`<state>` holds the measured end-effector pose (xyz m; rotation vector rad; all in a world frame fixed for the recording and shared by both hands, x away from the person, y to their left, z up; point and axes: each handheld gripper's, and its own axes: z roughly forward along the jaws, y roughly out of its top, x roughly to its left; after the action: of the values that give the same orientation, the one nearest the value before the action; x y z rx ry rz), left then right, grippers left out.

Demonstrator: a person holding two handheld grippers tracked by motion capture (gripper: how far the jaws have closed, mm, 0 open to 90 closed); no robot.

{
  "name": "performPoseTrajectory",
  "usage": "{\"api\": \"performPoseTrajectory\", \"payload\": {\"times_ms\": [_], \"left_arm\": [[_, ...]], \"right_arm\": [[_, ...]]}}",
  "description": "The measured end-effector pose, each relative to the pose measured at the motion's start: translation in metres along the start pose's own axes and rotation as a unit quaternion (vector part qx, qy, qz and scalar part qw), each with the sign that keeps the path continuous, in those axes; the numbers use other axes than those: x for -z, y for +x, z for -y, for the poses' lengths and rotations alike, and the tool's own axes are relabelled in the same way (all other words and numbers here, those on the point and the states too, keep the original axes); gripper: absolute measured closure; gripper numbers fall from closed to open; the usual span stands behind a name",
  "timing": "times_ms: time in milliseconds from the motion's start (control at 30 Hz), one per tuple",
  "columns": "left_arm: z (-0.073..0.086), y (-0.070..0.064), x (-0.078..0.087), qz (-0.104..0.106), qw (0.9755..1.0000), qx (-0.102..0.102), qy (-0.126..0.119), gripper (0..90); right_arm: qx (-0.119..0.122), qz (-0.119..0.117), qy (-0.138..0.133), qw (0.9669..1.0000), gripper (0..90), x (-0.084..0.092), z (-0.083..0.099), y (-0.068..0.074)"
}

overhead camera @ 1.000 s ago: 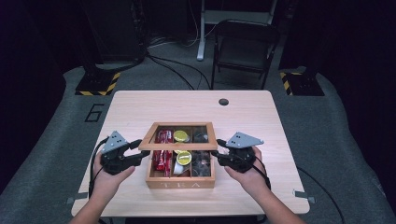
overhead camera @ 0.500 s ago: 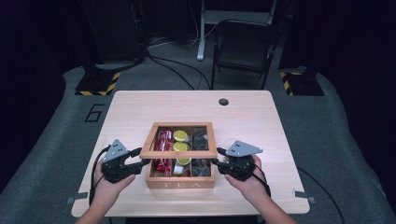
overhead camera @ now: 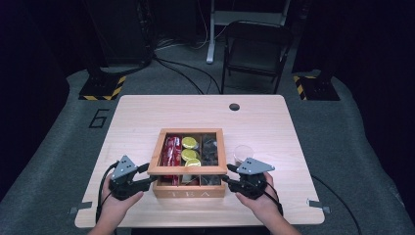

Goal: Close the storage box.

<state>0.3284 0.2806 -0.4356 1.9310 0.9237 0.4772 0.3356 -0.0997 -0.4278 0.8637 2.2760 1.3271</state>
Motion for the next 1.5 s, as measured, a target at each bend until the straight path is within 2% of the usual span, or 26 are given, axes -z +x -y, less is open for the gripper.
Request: {"api": "performPoseTrajectory", "payload": {"times_ms": [200,400,500,700,833,967,1000,1133,1267,1300,1433,1500], "left_arm": [[0.007,0.0,-0.003,0.004,1.0,-0.006,0.001,50.3],[0.013,-0.001,-0.004,0.008,0.9999,-0.009,0.011,50.3],[0.016,-0.002,-0.006,0.01,0.9998,-0.003,0.014,49.5],[0.019,-0.002,-0.008,0.019,0.9993,-0.002,0.032,48.0],[0.02,-0.002,-0.008,0.018,0.9989,-0.001,0.043,46.7],[0.021,-0.002,-0.009,0.035,0.9979,0.005,0.054,43.5],[0.021,-0.001,-0.009,0.038,0.9976,0.005,0.058,42.6],[0.023,-0.002,-0.011,0.036,0.9973,0.001,0.064,42.6],[0.023,0.0,-0.012,0.039,0.997,0.006,0.067,40.0],[0.024,0.0,-0.012,0.044,0.9964,0.01,0.072,38.5],[0.025,0.001,-0.015,0.045,0.9951,0.006,0.087,36.1],[0.027,0.0,-0.018,0.049,0.9935,0.002,0.103,33.5]], "right_arm": [[0.007,0.002,0.003,1.0,57.6,-0.001,0.007,0.003],[-0.003,-0.007,0.008,0.9999,57.6,-0.005,0.013,0.003],[-0.005,-0.012,0.016,0.9998,57.5,-0.006,0.015,0.004],[-0.002,-0.02,0.028,0.9994,57.1,-0.009,0.019,0.005],[-0.011,-0.022,0.035,0.9991,55.7,-0.01,0.022,0.007],[-0.011,-0.028,0.041,0.9987,53.3,-0.011,0.023,0.005],[-0.018,-0.031,0.044,0.9984,53.1,-0.011,0.024,0.006],[-0.015,-0.035,0.057,0.9976,52.7,-0.013,0.026,0.007],[-0.014,-0.035,0.055,0.9977,52.2,-0.013,0.026,0.006],[-0.021,-0.035,0.058,0.9975,51.4,-0.013,0.026,0.006],[-0.014,-0.031,0.068,0.9971,47.3,-0.016,0.028,0.007],[-0.006,-0.031,0.07,0.997,40.9,-0.018,0.029,0.008]]}}
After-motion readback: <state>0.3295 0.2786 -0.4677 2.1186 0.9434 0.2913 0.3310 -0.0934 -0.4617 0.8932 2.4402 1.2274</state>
